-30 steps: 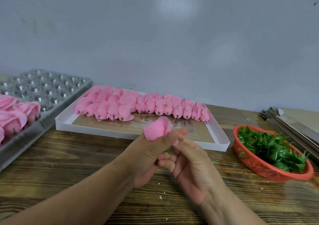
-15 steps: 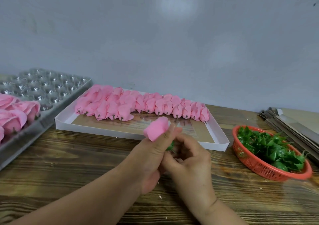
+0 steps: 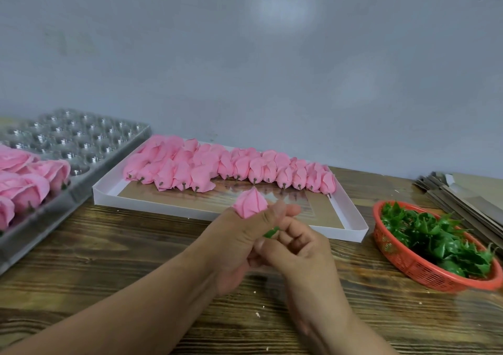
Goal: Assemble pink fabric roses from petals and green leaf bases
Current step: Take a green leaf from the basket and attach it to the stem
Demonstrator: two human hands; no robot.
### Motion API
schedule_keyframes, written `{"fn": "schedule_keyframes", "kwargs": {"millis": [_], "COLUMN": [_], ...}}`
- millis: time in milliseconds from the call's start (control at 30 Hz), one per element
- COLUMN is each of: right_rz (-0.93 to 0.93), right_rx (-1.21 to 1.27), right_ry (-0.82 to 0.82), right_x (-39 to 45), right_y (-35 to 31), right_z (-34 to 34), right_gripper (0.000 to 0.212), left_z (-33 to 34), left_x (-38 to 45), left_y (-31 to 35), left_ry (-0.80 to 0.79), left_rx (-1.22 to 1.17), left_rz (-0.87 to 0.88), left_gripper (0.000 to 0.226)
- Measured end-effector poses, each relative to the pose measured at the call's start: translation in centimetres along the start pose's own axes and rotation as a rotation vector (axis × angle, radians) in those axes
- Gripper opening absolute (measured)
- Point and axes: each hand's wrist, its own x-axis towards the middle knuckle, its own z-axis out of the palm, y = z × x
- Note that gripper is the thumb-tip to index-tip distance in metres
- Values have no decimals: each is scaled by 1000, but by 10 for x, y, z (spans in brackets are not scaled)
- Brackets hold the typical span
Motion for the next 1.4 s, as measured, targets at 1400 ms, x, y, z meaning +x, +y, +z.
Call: {"fn": "schedule_keyframes", "kwargs": {"millis": [1400], "right_rz": [-36], "right_rx": [-200], "right_ry": [263], "right_x": [12], "right_y": [-9], "right_z": [-28], "right_gripper": [15], "left_z": [-9], "left_x": [2], "left_y": [-1], "left_ry": [-44], "left_rx": [752], "left_rz": [343], "left_gripper": [48]}}
